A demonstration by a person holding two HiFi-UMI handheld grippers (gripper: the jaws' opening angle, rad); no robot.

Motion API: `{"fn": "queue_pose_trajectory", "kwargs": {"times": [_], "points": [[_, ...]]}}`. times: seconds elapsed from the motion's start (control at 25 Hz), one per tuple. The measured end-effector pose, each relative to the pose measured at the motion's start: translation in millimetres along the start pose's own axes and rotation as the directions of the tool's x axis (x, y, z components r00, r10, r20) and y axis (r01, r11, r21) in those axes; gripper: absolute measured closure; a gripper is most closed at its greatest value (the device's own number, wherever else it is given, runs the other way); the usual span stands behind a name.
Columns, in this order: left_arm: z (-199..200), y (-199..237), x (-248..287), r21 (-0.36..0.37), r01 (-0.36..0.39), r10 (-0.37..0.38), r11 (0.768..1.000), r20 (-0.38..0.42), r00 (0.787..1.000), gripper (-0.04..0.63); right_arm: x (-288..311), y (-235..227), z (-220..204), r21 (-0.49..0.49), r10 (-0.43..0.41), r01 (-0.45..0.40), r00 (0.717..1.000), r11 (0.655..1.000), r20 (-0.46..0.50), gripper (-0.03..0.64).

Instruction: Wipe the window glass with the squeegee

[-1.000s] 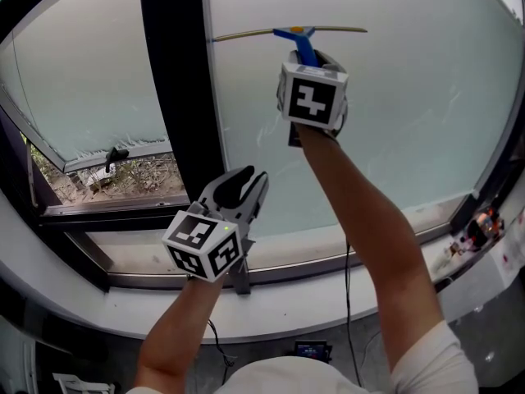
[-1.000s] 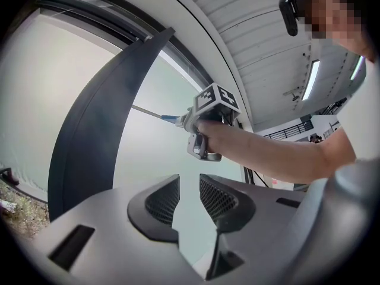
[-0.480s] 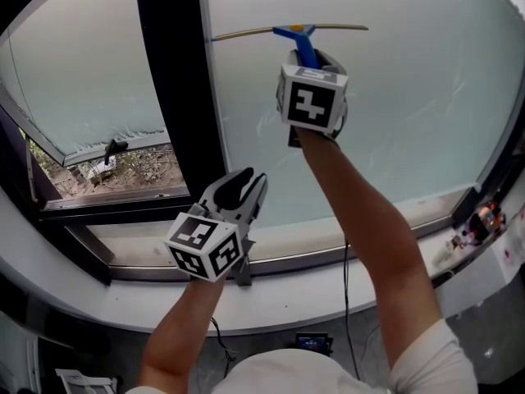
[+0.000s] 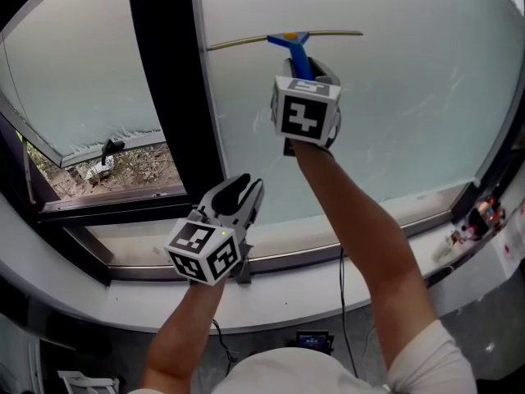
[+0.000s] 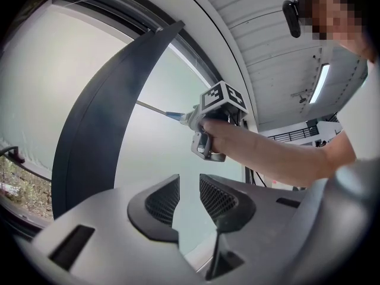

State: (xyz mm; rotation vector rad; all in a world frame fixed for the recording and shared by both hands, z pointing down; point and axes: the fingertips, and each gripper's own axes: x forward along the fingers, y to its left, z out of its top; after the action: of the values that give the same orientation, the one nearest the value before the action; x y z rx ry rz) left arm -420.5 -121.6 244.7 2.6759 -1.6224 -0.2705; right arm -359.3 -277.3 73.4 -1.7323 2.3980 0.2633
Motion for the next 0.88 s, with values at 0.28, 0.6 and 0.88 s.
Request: {"fn": "queue_pose_trajectory", "kwargs": {"times": [0.28, 0.6, 0.88], "points": [[-7.7, 1.0, -4.0, -0.011, -0.007, 0.007, 1.0, -0.011, 1.0, 0.466, -3.9, 0.3, -14.5, 0.005, -0.001, 0.001, 1.0, 1.0, -0.024, 0.462], [-21.3, 2.0, -8.4, -0.029, -0.016, 0.015, 0.999, -0.03, 0.999, 0.466, -9.1, 1.0, -32.8, 0.002, 0.0, 0.0, 0.999, 1.0, -0.039, 0.462], [-31.3, 3.8, -8.9, -0.043, -0.023, 0.021, 0.999, -0.045, 0.999, 0.466, -12.2, 0.9, -45.1, -0.009, -0.002, 0.001, 0.999, 1.0, -0.046, 0.462]]}}
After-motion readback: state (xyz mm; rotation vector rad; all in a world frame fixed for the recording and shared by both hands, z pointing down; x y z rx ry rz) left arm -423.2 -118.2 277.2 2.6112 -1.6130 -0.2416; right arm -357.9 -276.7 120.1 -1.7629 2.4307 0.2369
